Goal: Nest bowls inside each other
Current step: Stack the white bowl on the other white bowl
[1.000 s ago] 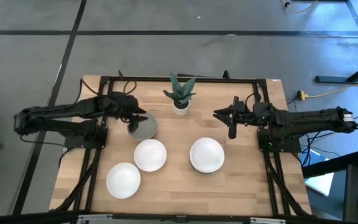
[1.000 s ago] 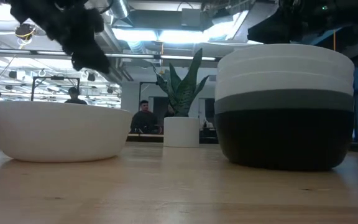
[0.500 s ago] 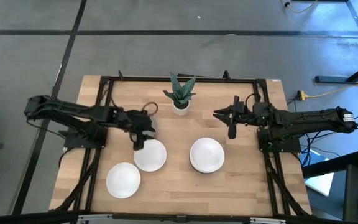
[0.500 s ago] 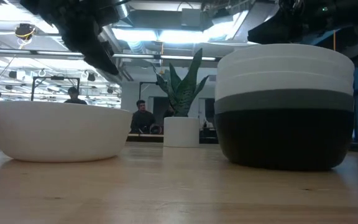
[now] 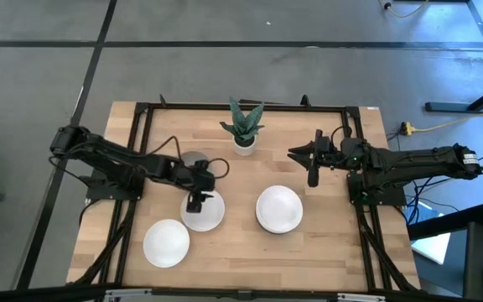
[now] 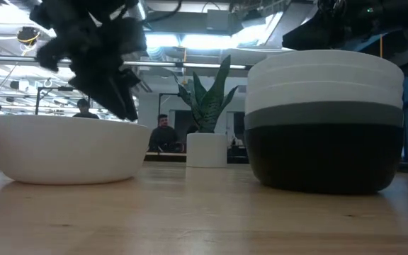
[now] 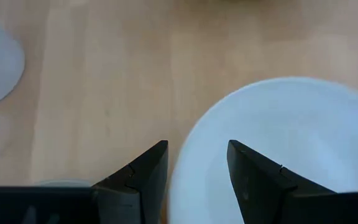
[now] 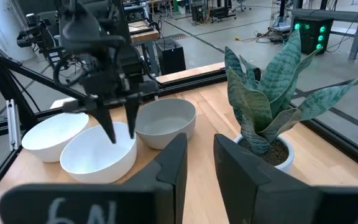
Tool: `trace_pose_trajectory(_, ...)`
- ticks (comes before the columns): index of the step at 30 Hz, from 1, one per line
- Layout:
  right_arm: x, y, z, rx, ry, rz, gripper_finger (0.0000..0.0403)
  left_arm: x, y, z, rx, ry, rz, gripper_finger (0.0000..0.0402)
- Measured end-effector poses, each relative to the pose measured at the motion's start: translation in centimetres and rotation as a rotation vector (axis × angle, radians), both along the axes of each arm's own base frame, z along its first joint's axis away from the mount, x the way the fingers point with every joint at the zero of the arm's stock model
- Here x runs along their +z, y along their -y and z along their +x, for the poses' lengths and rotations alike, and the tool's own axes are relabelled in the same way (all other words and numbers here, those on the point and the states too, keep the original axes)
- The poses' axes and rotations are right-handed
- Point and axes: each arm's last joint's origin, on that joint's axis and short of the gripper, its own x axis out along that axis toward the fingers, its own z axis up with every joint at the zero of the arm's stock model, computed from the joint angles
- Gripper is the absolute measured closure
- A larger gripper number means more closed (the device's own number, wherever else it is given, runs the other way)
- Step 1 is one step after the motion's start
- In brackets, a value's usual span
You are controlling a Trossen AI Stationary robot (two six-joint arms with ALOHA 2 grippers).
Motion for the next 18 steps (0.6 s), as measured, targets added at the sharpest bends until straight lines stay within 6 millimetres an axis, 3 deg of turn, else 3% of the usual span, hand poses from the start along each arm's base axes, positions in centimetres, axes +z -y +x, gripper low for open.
trace_pose_trajectory(11,0.0,0.0,0.0,-0.008,0.009,0.051,0.0321,-1.5,0.0,0.5,-0.037,-0.062,0.05,0.0245)
trace_pose_trajectory(18,0.0,0.0,0.0,-0.008,0.008,0.05,0.0321,-1.5,0.0,0.5,-0.016,-0.061,0.027,0.03)
